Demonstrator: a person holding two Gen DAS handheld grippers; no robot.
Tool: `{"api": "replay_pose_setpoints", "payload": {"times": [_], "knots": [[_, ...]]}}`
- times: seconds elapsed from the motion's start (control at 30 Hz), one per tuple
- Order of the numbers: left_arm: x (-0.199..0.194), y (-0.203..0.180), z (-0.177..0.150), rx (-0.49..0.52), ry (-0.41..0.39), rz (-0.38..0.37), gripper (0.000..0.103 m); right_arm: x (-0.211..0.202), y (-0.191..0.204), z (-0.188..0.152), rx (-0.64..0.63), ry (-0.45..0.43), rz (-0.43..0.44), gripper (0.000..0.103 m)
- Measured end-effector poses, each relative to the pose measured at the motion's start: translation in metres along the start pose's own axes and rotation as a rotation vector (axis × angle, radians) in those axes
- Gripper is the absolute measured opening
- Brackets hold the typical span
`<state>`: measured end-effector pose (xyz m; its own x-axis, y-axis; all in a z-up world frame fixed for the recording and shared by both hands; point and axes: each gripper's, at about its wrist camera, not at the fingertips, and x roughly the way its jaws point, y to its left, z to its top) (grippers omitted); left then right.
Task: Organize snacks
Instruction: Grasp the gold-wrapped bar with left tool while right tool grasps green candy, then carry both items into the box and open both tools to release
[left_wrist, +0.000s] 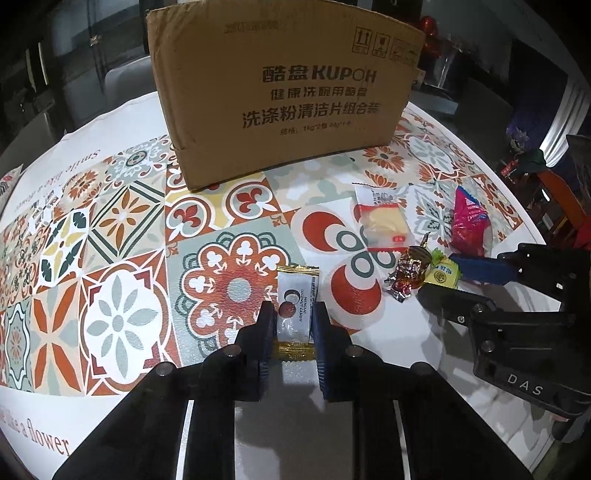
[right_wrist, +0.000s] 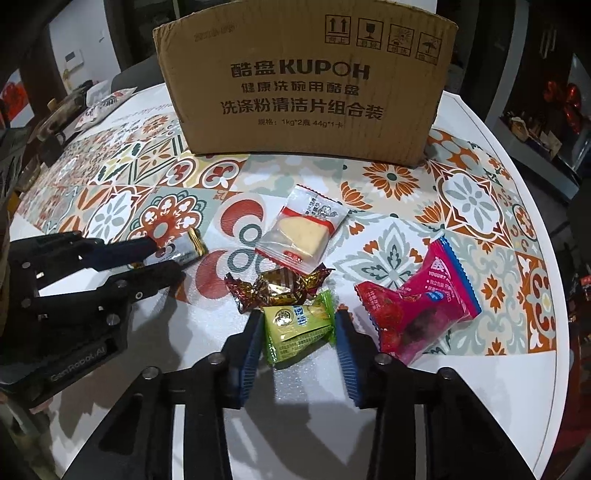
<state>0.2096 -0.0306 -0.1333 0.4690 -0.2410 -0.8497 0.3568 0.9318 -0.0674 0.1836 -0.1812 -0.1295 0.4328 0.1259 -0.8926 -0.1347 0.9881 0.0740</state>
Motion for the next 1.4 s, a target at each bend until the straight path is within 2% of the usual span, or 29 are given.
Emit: {"api": "replay_pose_setpoints", "payload": {"times": [0.3, 0.73, 1.13, 1.4], "knots": [[-0.017, -0.004, -0.001, -0.031, -0.029, -0.02, 0.019, -0.014, -0.002, -0.005, 0.023, -0.025, 0.028, 0.036], [-0.074, -0.013, 0.01, -0.05, -0.145, -0.033, 0.019, -0.059, 0.0, 0.003, 0.024, -0.121, 0.057, 0.036], [-0.114, -0.014, 0.05, -0.046, -0.24, -0.011, 0.019, -0.106, -0.008, 0.045, 0.006, -0.266, 0.052, 0.036], [-0.136, -0.009, 0.081, -0.04, -0.3, 0.01, 0.019, -0.127, -0.01, 0.078, -0.009, -0.328, 0.059, 0.036]]}}
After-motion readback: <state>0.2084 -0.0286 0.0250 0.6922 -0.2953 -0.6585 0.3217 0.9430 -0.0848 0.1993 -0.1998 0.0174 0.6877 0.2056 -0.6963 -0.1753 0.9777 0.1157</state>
